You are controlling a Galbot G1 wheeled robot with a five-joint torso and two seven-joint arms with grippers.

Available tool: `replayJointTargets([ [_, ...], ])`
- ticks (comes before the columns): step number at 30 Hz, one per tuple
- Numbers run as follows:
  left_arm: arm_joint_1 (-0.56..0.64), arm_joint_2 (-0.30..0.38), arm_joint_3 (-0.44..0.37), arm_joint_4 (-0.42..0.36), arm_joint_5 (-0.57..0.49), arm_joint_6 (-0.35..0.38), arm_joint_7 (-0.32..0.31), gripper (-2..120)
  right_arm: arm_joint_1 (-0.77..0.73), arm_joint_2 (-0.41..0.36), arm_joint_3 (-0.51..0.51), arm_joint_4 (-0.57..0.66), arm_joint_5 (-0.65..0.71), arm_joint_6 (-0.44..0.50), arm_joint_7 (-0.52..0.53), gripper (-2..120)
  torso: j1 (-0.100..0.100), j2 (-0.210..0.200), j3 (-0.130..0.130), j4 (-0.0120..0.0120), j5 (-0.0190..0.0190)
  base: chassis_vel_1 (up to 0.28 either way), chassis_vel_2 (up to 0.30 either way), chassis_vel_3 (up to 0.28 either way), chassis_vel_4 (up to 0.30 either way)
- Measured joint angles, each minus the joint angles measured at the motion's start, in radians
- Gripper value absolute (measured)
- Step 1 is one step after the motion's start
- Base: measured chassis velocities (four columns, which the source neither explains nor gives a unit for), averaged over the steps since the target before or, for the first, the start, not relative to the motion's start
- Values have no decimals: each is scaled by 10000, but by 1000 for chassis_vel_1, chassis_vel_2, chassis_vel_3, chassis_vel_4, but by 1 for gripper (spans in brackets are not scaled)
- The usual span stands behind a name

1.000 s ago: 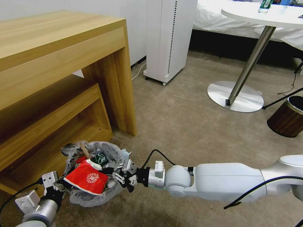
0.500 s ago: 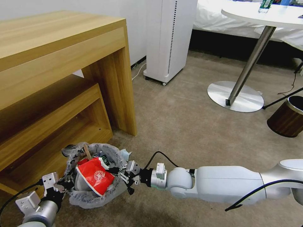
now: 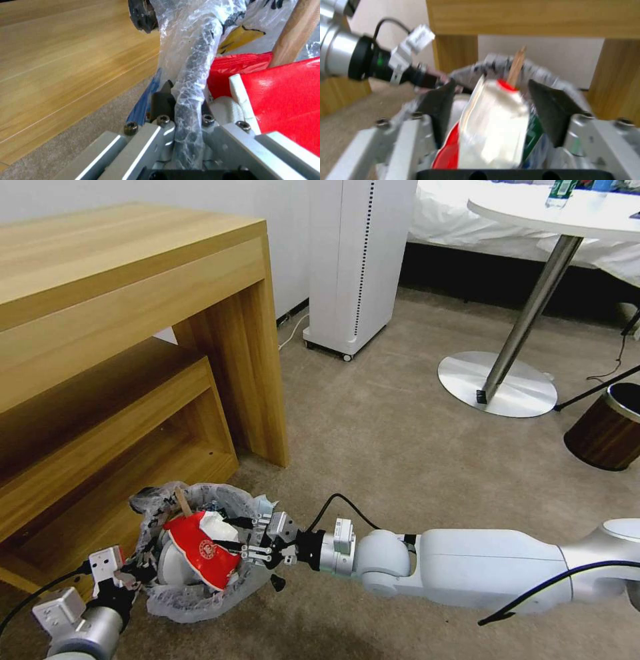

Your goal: Pick up the trash bin and place the garbage on the floor into it.

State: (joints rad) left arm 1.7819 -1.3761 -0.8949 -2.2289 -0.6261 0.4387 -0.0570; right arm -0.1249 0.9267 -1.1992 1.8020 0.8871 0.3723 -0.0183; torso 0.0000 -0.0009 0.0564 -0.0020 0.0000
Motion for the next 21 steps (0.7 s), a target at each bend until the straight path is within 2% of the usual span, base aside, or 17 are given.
replayJointTargets([
  [1,0,0,0,0,0,0,0,1,0,0,0,0,0,0,0,64,0,0,0,0,0,0,0,0,0],
  [4,61,48,-54,-4,2,15,0,1,-238,-181,666,318,79,19,32,78,0,0,0,1,0,0,0,0,0],
  [5,61,48,-54,-4,2,15,0,1,-238,-181,666,318,79,19,32,78,0,0,0,1,0,0,0,0,0],
  [7,115,126,-110,7,-2,51,-11,1,-564,-458,1568,567,215,15,44,89,0,1,0,0,0,0,0,0,0],
  [8,115,126,-110,7,-2,51,-11,1,-564,-458,1568,567,215,15,44,89,0,1,0,0,0,0,0,0,0],
  [10,150,189,-162,74,-11,69,-21,1,-839,-662,2393,727,306,17,69,97,0,1,-1,-1,2,0,0,0,0],
  [18,321,218,-317,131,-20,164,-102,1,-1514,-1199,3854,887,349,239,175,100,0,1,0,0,0,0,0,0,0],
  [21,465,265,-397,136,-24,174,-114,1,-2179,-1507,4771,957,247,281,262,100,0,1,0,-2,1,0,0,0,0],
])
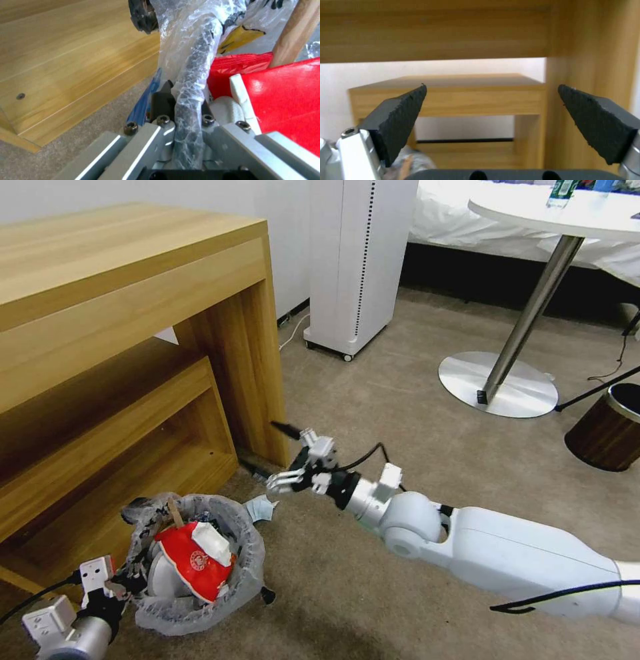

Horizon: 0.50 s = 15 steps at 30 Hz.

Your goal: Pick up the trash bin and place the garbage on the floor into it.

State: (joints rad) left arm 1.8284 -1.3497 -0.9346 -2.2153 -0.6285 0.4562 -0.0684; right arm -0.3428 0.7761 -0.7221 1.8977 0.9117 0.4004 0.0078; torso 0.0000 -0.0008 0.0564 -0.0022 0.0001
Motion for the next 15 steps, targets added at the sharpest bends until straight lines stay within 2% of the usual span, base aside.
replayJointTargets([
  [8,234,65,-100,-68,-3,-12,-6,1,-857,-275,1630,-33,-72,55,170,100,0,0,-1,1,0,0,0,0,0],
  [11,366,93,-192,-171,-26,-33,-6,1,-1538,-268,2856,-73,-193,52,350,100,0,0,0,2,-1,0,0,0,0],
  [12,366,93,-192,-171,-26,-33,-6,1,-1538,-268,2856,-73,-193,52,350,100,0,0,0,2,-1,0,0,0,0],
  [15,484,95,-252,-223,-24,-87,-2,1,-2402,-215,4216,-142,-602,-58,725,100,0,0,0,2,0,0,0,0,0],
])
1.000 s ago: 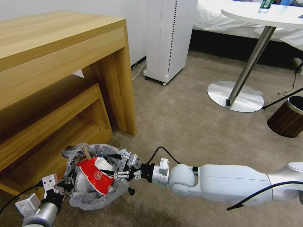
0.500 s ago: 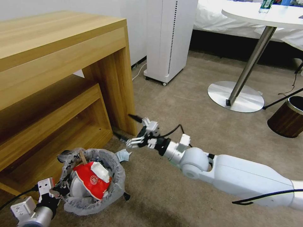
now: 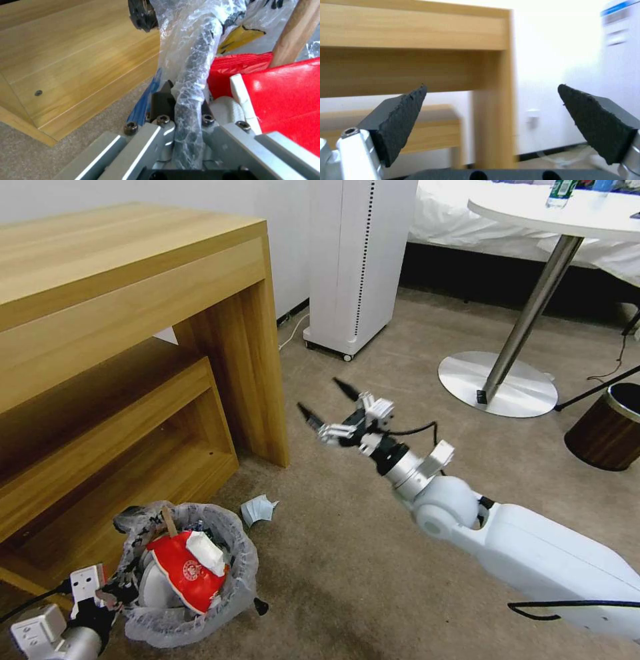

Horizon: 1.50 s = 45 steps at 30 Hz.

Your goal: Pick up the trash bin and place the garbage on the floor into it.

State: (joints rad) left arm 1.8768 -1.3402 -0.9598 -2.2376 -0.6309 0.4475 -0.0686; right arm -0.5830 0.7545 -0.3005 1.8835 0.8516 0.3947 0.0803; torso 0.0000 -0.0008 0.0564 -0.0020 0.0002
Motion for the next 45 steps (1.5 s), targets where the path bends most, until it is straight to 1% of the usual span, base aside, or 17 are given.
replayJointTargets([
  [1,0,0,0,0,0,0,0,1,0,0,0,0,0,0,0,100,0,0,0,0,0,0,0,0,0],
  [4,70,15,-64,-20,1,-28,0,1,-1230,84,1606,-80,-894,-337,796,100,0,0,0,0,1,0,0,0,0],
  [5,70,15,-64,-20,1,-28,0,1,-1230,84,1606,-80,-894,-337,796,100,0,0,0,0,1,0,0,0,0],
  [6,93,15,-65,-21,2,-47,0,1,-1773,202,2260,-102,-1375,-557,1210,100,0,0,-1,1,-1,0,0,0,0],
  [8,120,16,-64,-17,-1,-84,3,1,-2633,449,3164,-165,-2039,-796,1690,100,1,-1,0,-3,0,0,0,0,0],
  [9,120,16,-64,-17,-1,-84,3,1,-2633,449,3164,-165,-2039,-796,1690,100,1,-1,0,-3,0,0,0,0,0],
  [10,123,24,-64,-1,-9,-102,4,1,-3108,648,3717,-202,-2488,-945,1993,100,0,0,-1,-1,4,0,0,0,0],
  [12,117,30,-71,48,-47,-139,6,1,-3617,892,4325,-280,-2914,-995,2126,100,0,0,0,-3,-1,0,0,0,0],
  [13,117,30,-71,48,-47,-139,6,1,-3617,892,4325,-280,-2914,-995,2126,100,0,0,0,-3,-1,0,0,0,0],
  [15,107,47,-77,65,-119,-141,-1,1,-4086,1052,4747,-335,-3164,-978,2174,100,0,0,-1,0,-2,0,0,0,0],
  [22,45,68,-87,58,-376,34,-117,1,-4321,1221,4874,-732,-3532,-665,2149,100,0,0,0,0,0,0,0,0,0],
  [39,36,50,-167,53,-500,154,-256,1,-4178,1183,4685,-971,-3345,-620,2136,100,0,0,0,-1,-2,0,0,0,0],
  [45,24,35,-166,92,-498,156,-276,1,-4103,1214,4586,-1060,-3320,-589,2109,100,0,-1,0,1,-2,45,45,61,45],
])
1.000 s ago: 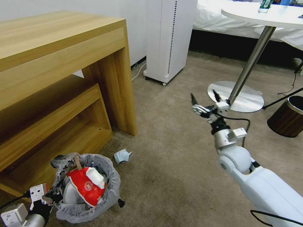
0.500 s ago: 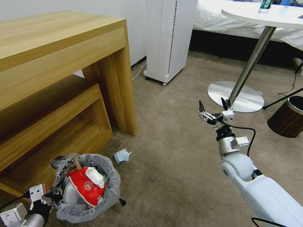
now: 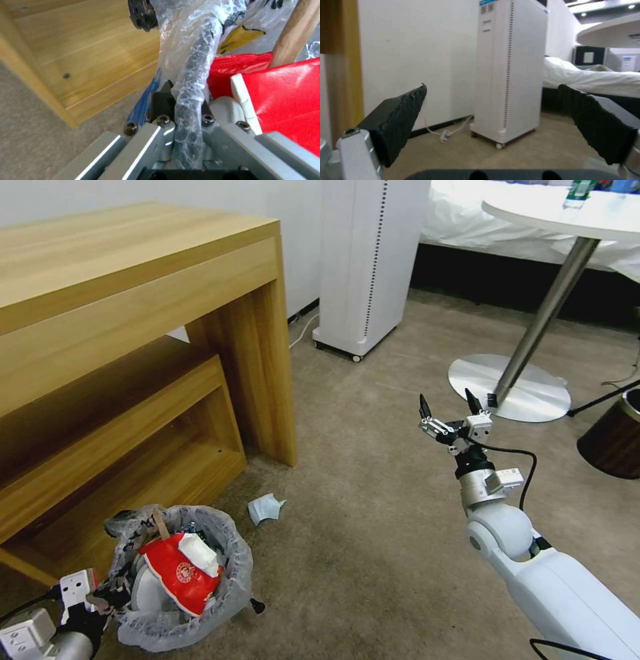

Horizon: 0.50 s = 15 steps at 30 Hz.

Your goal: Pick up the trash bin and place the garbage on the floor into it.

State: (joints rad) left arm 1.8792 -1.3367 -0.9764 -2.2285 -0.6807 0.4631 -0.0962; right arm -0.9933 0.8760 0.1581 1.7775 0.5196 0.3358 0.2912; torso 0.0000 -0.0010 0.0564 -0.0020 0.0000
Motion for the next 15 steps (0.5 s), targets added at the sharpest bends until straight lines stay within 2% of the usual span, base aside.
replayJointTargets([
  [11,13,29,13,58,18,-10,-35,1,45,34,-192,1,165,-204,276,100,0,0,0,-1,0,14,17,17,17],
  [15,68,100,-3,12,-74,208,-230,1,15,137,-199,-138,62,-110,435,100,0,0,1,-1,0,0,0,0,0],
])
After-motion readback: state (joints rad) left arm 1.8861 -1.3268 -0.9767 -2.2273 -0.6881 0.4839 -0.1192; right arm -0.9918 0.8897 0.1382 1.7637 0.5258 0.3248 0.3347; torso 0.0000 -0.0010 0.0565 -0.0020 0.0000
